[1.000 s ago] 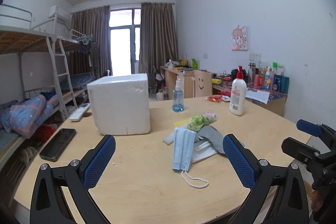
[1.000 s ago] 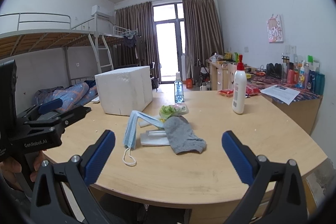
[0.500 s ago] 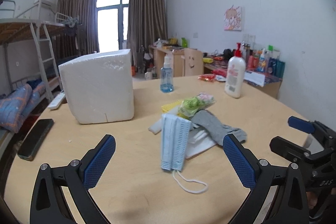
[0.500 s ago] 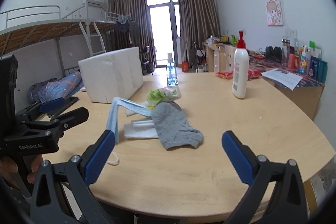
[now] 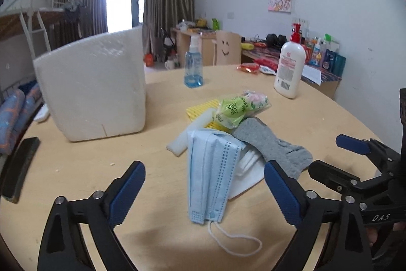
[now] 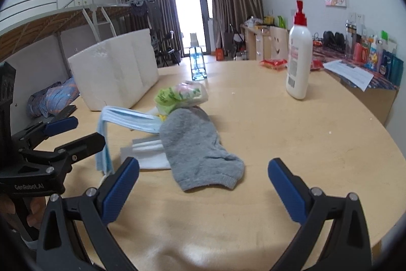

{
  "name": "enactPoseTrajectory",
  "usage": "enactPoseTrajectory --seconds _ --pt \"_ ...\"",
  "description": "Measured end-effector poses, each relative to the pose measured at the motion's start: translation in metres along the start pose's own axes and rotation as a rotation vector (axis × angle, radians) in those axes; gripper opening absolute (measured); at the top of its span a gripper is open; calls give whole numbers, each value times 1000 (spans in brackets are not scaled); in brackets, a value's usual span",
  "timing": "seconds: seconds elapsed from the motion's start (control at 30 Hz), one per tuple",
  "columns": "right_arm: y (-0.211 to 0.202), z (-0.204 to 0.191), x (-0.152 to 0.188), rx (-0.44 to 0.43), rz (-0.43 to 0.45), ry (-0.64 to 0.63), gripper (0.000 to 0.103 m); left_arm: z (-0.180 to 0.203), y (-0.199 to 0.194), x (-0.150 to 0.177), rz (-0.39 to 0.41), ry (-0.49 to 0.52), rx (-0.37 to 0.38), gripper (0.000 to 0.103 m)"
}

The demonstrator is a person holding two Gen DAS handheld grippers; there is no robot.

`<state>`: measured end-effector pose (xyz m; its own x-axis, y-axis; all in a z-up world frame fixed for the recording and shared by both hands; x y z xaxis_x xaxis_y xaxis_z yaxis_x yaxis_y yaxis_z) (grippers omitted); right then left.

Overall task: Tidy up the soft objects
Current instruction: 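Grasp the blue face mask with the left gripper while the right grasps the grey sock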

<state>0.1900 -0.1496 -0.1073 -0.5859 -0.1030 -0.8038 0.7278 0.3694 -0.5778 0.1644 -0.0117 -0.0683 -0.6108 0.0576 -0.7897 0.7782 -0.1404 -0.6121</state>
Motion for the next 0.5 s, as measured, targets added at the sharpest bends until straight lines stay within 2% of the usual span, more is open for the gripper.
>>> enactPoseTrajectory --seconds 0.13,0.5 --pt "8 0 -1 -1 -21 -8 103 -3 13 -3 -28 -2 5 86" --pt "27 4 -13 -1 -104 -27 103 -8 32 -6 -84 -12 50 56"
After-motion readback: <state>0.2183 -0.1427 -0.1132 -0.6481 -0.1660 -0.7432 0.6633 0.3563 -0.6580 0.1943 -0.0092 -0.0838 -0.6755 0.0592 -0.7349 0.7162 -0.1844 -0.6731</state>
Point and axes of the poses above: each gripper's, at about its wrist camera, not at the fingertips, and y roughly the way its jaws point, z to its right, x to its underside, the point moved 1 cm from there along y, roughly the way its jaws point, and after that the axes turned 2 degrees about -z, right-handed, at the moved point
